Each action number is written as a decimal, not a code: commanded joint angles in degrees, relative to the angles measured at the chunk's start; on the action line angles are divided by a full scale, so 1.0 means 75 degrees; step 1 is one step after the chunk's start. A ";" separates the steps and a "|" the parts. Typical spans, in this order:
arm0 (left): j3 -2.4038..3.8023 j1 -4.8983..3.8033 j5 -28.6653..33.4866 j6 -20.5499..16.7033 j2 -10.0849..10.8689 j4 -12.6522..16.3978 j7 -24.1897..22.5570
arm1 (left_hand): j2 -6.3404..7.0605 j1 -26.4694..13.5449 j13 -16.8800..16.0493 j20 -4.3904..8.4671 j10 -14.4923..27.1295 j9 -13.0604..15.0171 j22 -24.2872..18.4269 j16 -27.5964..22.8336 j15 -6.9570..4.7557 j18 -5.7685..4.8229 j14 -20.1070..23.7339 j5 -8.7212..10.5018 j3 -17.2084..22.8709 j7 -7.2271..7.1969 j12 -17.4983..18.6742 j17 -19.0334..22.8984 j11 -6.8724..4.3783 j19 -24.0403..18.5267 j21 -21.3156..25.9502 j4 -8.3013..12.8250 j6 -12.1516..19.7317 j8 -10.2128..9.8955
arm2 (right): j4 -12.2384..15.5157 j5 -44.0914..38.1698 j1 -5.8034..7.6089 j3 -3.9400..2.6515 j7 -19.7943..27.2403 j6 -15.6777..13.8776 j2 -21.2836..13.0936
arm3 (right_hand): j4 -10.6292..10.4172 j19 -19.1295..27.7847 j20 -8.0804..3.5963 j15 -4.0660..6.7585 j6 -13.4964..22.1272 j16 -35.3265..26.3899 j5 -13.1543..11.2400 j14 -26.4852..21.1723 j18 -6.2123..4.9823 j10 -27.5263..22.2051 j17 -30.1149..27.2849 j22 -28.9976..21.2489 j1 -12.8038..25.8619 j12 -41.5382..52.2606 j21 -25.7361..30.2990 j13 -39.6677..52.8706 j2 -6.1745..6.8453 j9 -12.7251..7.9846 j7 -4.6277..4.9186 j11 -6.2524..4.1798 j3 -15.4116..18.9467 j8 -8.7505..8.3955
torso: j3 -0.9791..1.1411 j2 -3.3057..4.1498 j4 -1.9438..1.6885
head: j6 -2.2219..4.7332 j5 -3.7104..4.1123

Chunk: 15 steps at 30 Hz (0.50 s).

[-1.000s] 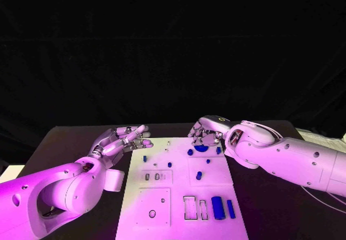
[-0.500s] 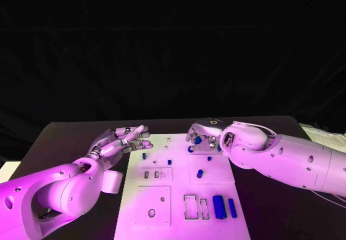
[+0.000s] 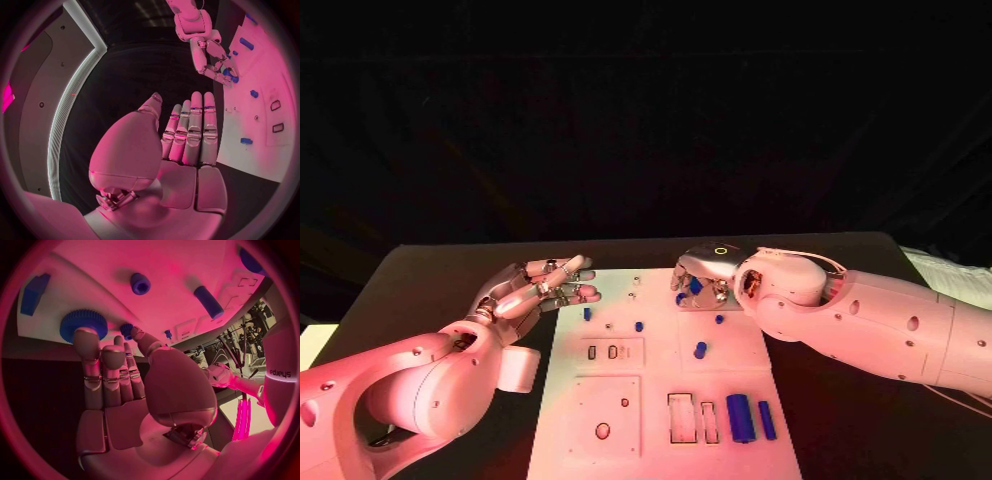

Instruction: Assemble the parts on the task board

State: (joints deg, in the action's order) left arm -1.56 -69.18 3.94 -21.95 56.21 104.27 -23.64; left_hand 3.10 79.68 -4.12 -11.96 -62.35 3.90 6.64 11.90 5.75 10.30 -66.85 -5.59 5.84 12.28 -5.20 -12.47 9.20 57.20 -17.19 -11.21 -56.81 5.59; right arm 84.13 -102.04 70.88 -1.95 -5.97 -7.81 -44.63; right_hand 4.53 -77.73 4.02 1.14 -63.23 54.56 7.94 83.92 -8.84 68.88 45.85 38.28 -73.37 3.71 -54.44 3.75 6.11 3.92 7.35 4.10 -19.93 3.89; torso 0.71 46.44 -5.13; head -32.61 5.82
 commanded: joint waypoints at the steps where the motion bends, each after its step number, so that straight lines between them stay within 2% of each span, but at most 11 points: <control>1: 0.0007 -0.0015 0.0025 0.0140 0.0005 0.0036 -0.0017 | -0.0004 -0.0093 0.0013 -0.0017 0.0042 -0.0009 -0.0005 -0.0012 0.0016 0.0018 -0.0008 0.0035 -0.0033 0.0035 0.0021 -0.0007 -0.0012 -0.0008 0.0025 -0.0001 -0.0006 -0.0045 | -0.0023 -0.0203 0.0003 -0.0003 -0.0079 0.0260 0.0031 | -0.0079 0.0064 -0.0006 -0.0029 -0.0050 0.0123 -0.0046 0.0150 0.0083 -0.0018 0.0121 0.0191 -0.0081 -0.0007 -0.0179 -0.0006 0.0027 0.0011 0.0016 -0.0015 -0.0136 -0.0019 | 0.0004 0.0034 -0.0038 | -0.0001 0.0030; 7: 0.0007 -0.0018 0.0025 0.0132 0.0012 0.0037 -0.0005 | -0.0005 -0.0093 0.0013 -0.0018 0.0044 -0.0009 -0.0005 -0.0012 0.0017 0.0018 -0.0008 0.0035 -0.0034 0.0037 0.0024 -0.0008 -0.0010 -0.0007 0.0026 0.0001 -0.0005 -0.0047 | -0.0033 -0.0205 0.0003 -0.0002 -0.0045 0.0393 0.0079 | -0.0213 -0.0047 -0.0005 -0.0001 -0.0172 0.0573 -0.0051 0.0229 0.0169 0.0105 0.0591 0.0848 -0.0133 0.0013 -0.0717 0.0004 0.0035 0.0031 -0.0021 -0.0043 -0.0373 0.0011 | 0.0009 0.0053 -0.0056 | -0.0015 0.0056; 15: 0.0007 -0.0022 0.0025 0.0140 0.0022 0.0032 0.0010 | -0.0010 -0.0090 0.0013 -0.0019 0.0051 -0.0009 -0.0007 -0.0012 0.0018 0.0019 -0.0010 0.0033 -0.0034 0.0042 0.0031 -0.0014 -0.0007 -0.0005 0.0026 0.0005 0.0000 -0.0055 | -0.0044 -0.0238 0.0003 -0.0001 -0.0049 0.0568 0.0105 | -0.0318 -0.0149 -0.0029 0.0058 -0.0434 0.1018 -0.0097 0.0284 0.0254 0.0317 0.1039 0.1512 -0.0272 0.0028 -0.1262 0.0013 -0.0051 0.0079 -0.0112 -0.0120 -0.0674 0.0073 | 0.0011 0.0079 -0.0096 | -0.0016 0.0085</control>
State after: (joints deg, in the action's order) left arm -1.56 -69.24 3.99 -21.95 56.35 104.36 -23.41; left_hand 3.10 79.68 -4.08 -11.96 -62.35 3.90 6.65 11.92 5.75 10.29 -66.85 -5.59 5.85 12.28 -5.11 -12.53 9.20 57.20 -17.19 -11.21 -56.81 5.38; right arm 83.92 -102.71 71.13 -2.15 -6.12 -6.07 -43.90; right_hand 2.16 -78.51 3.69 1.14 -66.13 62.07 7.20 83.92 -7.96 70.88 53.53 49.43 -74.58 3.59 -63.75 3.72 5.87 4.46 6.54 3.19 -24.83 4.19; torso 0.76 46.92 -5.71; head -32.76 6.41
